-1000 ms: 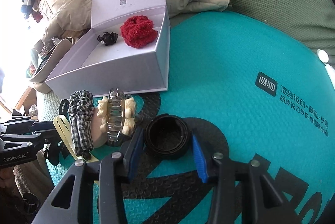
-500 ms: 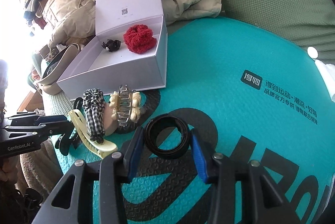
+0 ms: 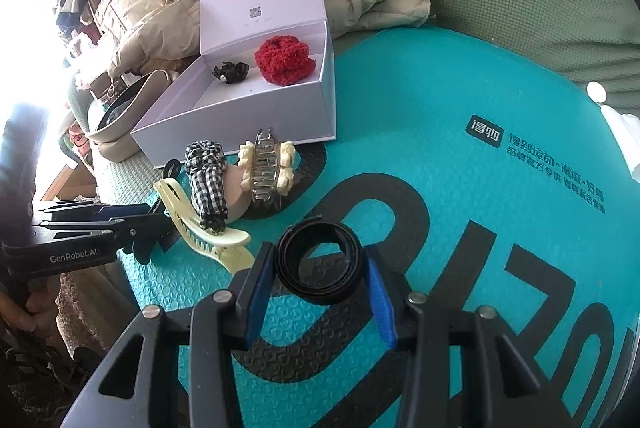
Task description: Organize objects
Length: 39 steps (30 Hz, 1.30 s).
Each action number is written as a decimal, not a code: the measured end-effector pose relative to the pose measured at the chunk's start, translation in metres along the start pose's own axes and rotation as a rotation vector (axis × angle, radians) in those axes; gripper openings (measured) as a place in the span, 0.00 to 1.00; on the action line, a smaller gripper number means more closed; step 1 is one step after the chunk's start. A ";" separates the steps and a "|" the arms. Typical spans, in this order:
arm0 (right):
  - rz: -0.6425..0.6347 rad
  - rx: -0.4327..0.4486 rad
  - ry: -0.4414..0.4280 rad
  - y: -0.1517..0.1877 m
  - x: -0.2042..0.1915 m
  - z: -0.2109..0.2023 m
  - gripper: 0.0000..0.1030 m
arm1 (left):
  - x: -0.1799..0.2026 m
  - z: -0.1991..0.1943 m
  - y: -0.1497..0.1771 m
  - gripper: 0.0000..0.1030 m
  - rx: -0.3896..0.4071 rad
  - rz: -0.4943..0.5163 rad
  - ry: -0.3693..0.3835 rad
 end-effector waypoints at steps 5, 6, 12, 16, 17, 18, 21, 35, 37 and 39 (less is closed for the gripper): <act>-0.004 -0.005 0.005 0.001 0.001 0.001 0.43 | 0.002 0.005 0.001 0.18 0.015 0.003 -0.036; -0.003 -0.005 0.005 0.001 0.001 0.001 0.43 | 0.002 0.004 0.001 0.18 0.017 0.009 -0.031; -0.001 -0.001 -0.003 0.001 0.001 -0.001 0.43 | -0.010 -0.008 0.004 0.18 0.011 -0.038 0.028; -0.022 0.005 -0.013 -0.002 -0.006 -0.003 0.43 | -0.017 -0.021 0.007 0.18 0.033 -0.058 0.034; -0.028 0.006 -0.017 -0.003 -0.008 -0.004 0.43 | -0.018 -0.024 0.008 0.18 0.039 -0.062 0.032; -0.036 0.007 -0.024 -0.004 -0.011 -0.004 0.43 | -0.020 -0.028 0.010 0.18 0.042 -0.066 0.028; -0.065 0.015 -0.061 -0.006 -0.021 -0.005 0.43 | -0.027 -0.038 0.016 0.18 0.055 -0.085 0.015; -0.203 0.009 -0.199 -0.011 -0.080 -0.002 0.43 | -0.061 -0.085 0.053 0.18 0.109 -0.172 -0.076; -0.215 0.006 -0.205 -0.009 -0.086 -0.005 0.43 | -0.060 -0.092 0.057 0.18 0.119 -0.176 -0.078; -0.225 0.003 -0.214 -0.007 -0.090 -0.007 0.43 | -0.060 -0.101 0.061 0.18 0.135 -0.173 -0.081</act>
Point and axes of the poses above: each gripper's, at about its wrist camera, not at the fingertips, and z roughly the way its jaws point, x to its right, y to its underside, the point moved 3 cm from there along z, roughly the way its jaws point, and after that the axes turned 12 degrees about -y, right-handed, at the moved point
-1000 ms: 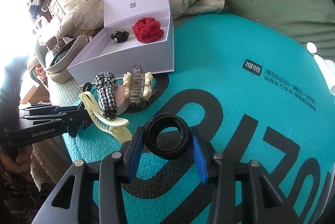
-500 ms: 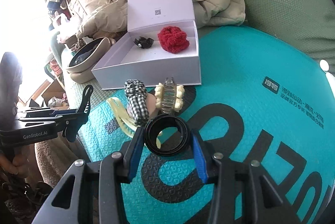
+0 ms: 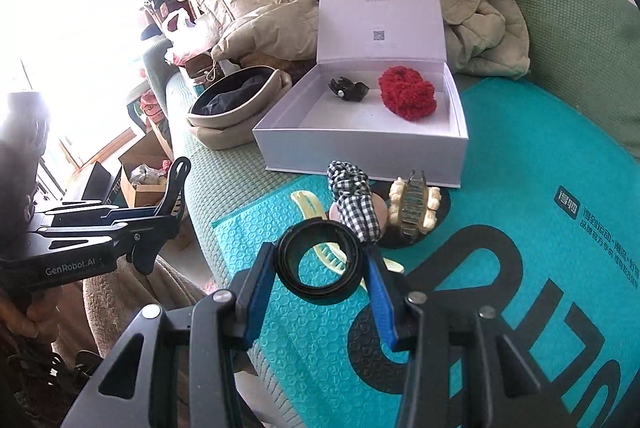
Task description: Organize objects
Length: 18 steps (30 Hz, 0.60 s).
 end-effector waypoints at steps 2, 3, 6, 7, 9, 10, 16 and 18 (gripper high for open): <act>-0.015 -0.007 -0.010 0.000 -0.006 0.000 0.43 | -0.001 -0.007 0.001 0.18 0.013 -0.006 -0.002; -0.026 -0.012 -0.012 0.000 -0.008 0.000 0.43 | -0.001 -0.010 0.000 0.18 0.018 -0.010 -0.001; -0.059 -0.027 -0.020 -0.002 -0.015 0.001 0.43 | 0.000 -0.017 -0.002 0.18 0.034 -0.010 -0.005; -0.066 -0.027 -0.026 -0.004 -0.017 0.001 0.43 | 0.001 -0.017 -0.003 0.18 0.036 -0.003 -0.007; -0.067 -0.024 -0.035 -0.007 -0.019 0.003 0.43 | 0.004 -0.015 -0.006 0.18 0.031 0.016 -0.002; -0.062 -0.024 -0.038 -0.009 -0.020 0.006 0.43 | 0.005 -0.014 -0.008 0.18 0.028 0.024 0.002; -0.032 -0.023 -0.044 -0.019 -0.017 0.017 0.43 | 0.008 -0.004 -0.028 0.18 0.032 0.067 0.026; -0.028 -0.023 -0.037 -0.023 -0.015 0.019 0.43 | 0.009 -0.001 -0.038 0.18 0.036 0.076 0.037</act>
Point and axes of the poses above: each gripper's, at about its wrist camera, not at the fingertips, and z roughly the way its jaws point, x to its right, y to its underside, the point moved 3 cm from there along z, roughly the way its jaws point, and after that the axes turned 12 degrees about -y, right-handed, at the moved point
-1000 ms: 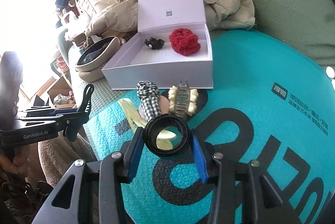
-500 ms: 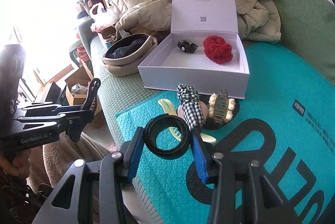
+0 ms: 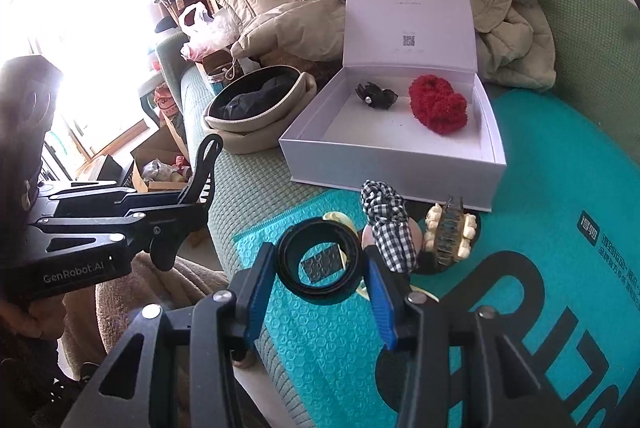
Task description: Organize objects
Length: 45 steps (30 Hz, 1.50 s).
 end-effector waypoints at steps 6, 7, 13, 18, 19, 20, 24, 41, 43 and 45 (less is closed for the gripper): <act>0.028 0.022 0.029 -0.013 0.010 0.001 0.43 | -0.002 0.008 -0.030 0.18 0.022 0.022 0.020; 0.032 0.024 0.033 -0.016 0.012 0.001 0.43 | -0.002 0.010 -0.034 0.18 0.024 0.025 0.023; 0.038 0.044 0.054 -0.034 0.019 0.003 0.43 | -0.002 0.017 -0.062 0.18 0.038 0.051 0.043; 0.029 0.048 0.061 -0.051 0.024 0.008 0.43 | -0.003 0.025 -0.084 0.18 0.050 0.077 0.044; 0.027 0.049 0.060 -0.054 0.025 0.010 0.43 | -0.003 0.027 -0.088 0.18 0.050 0.078 0.044; 0.026 0.050 0.059 -0.058 0.026 0.012 0.43 | -0.004 0.029 -0.093 0.18 0.051 0.080 0.044; 0.023 0.051 0.050 -0.072 0.034 0.022 0.43 | -0.006 0.041 -0.110 0.18 0.050 0.096 0.033; 0.026 0.064 0.051 -0.122 0.086 0.063 0.43 | -0.008 0.102 -0.180 0.18 0.013 0.134 0.031; 0.027 0.062 0.056 -0.126 0.092 0.066 0.43 | -0.005 0.110 -0.185 0.18 0.007 0.149 0.038; 0.029 0.058 0.062 -0.129 0.098 0.071 0.43 | -0.003 0.118 -0.191 0.18 0.004 0.159 0.043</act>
Point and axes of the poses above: each gripper's, at about its wrist camera, not at the fingertips, and z roughly the way its jaws point, x to its right, y to its underside, the point moved 3 cm from there along z, roughly the way its jaws point, and after that the axes turned 12 degrees about -y, right-handed, at the moved point
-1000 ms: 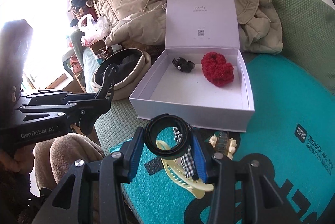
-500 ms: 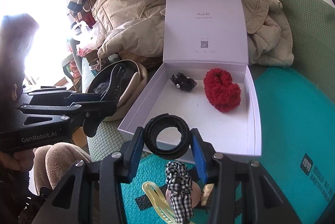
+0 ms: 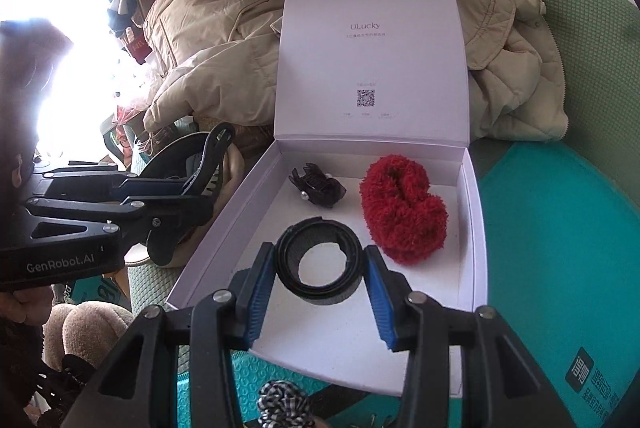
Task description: Organize objects
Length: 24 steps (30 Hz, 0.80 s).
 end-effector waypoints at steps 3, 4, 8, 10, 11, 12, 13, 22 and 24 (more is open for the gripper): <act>0.003 -0.005 0.007 -0.004 0.010 0.008 0.43 | 0.004 0.012 -0.008 0.18 -0.005 0.015 0.012; 0.005 -0.006 0.009 -0.006 0.013 0.010 0.43 | 0.005 0.015 -0.010 0.18 -0.005 0.020 0.016; 0.006 -0.013 0.021 -0.012 0.025 0.018 0.43 | 0.009 0.029 -0.021 0.18 -0.015 0.040 0.021; 0.002 -0.012 0.027 -0.016 0.029 0.021 0.43 | 0.007 0.036 -0.027 0.18 -0.015 0.041 0.021; -0.001 -0.010 0.028 -0.018 0.031 0.022 0.43 | 0.007 0.039 -0.030 0.18 -0.015 0.043 0.023; -0.003 -0.009 0.031 -0.020 0.033 0.024 0.43 | 0.006 0.042 -0.033 0.18 -0.015 0.047 0.028; -0.008 -0.005 0.034 -0.023 0.035 0.024 0.43 | 0.005 0.044 -0.036 0.18 -0.014 0.049 0.035; -0.005 0.011 0.060 -0.040 0.049 0.040 0.43 | 0.002 0.068 -0.058 0.18 -0.011 0.082 0.054; -0.016 0.007 0.067 -0.043 0.052 0.045 0.43 | 0.002 0.077 -0.062 0.18 -0.031 0.084 0.065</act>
Point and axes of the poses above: each gripper's, at about its wrist camera, not at the fingertips, and z roughly the way its jaws point, x to its right, y to its underside, the point moved 3 cm from there along z, roughly the way its jaws point, and after that the axes turned 12 degrees about -y, right-handed, at the moved point
